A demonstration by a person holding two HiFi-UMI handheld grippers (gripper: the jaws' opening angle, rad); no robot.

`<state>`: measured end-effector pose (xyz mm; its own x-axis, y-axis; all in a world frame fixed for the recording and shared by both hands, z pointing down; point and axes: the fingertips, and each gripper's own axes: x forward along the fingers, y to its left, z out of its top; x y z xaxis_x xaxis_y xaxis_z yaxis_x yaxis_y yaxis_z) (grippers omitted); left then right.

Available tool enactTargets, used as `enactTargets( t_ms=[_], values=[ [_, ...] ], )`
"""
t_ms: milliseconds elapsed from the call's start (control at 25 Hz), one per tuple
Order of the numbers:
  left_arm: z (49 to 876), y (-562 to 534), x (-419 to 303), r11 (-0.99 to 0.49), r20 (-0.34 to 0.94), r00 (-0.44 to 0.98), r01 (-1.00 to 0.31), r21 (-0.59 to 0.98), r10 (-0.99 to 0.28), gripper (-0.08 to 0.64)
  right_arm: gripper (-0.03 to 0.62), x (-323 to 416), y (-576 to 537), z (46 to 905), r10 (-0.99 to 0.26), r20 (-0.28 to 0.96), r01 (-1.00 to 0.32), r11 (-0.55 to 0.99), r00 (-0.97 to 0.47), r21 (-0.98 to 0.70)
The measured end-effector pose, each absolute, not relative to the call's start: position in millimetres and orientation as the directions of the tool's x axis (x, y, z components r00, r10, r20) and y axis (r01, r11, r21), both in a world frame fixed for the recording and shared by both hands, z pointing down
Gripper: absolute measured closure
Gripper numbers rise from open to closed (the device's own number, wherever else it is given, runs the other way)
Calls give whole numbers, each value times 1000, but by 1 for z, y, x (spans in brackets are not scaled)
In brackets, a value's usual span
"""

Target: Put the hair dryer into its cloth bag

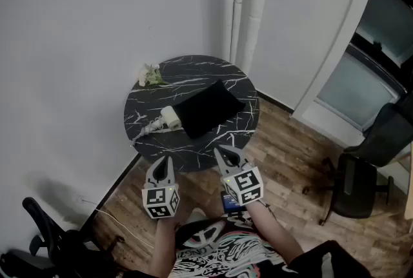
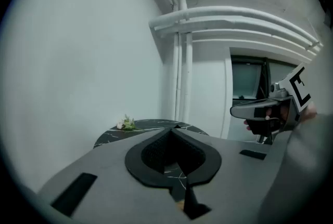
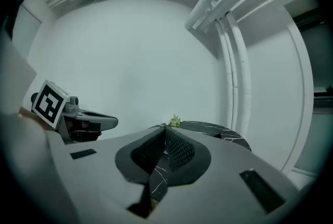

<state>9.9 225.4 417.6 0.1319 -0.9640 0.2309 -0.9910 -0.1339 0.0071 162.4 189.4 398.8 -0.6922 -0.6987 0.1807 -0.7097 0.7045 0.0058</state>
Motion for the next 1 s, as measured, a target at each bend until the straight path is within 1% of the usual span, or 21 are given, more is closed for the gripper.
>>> enactTargets(
  t_ms=[240,440,480,600,680,760,840,1000],
  values=[
    [420,222,14,-130,234,127,-992,5,-964,546,574,171,185,400,-704,181,-716,699,-687,4],
    [417,223,17,-138,231,132,-990,-10,-964,546,572,180,180,400,-717,173,-733,679,-675,-42],
    [415,224,19,-157,222,155,-988,10,-963,546,572,181,179,401,-719,173,-735,676,-673,-50],
    [409,228,23,-208,173,230,-968,138,-958,546,572,181,178,405,-717,185,-735,676,-672,-51],
    [411,228,20,-191,180,213,-973,132,-960,546,572,181,178,408,-713,196,-733,677,-673,-56],
    [417,227,15,-155,218,164,-986,59,-962,546,572,180,177,413,-709,208,-733,678,-674,-64],
    [423,226,7,-123,241,124,-992,18,-963,546,572,176,174,418,-702,220,-729,681,-678,-71],
    [432,215,-11,-94,248,99,-995,33,-964,546,572,161,160,426,-689,240,-722,687,-684,-83]
  ],
)
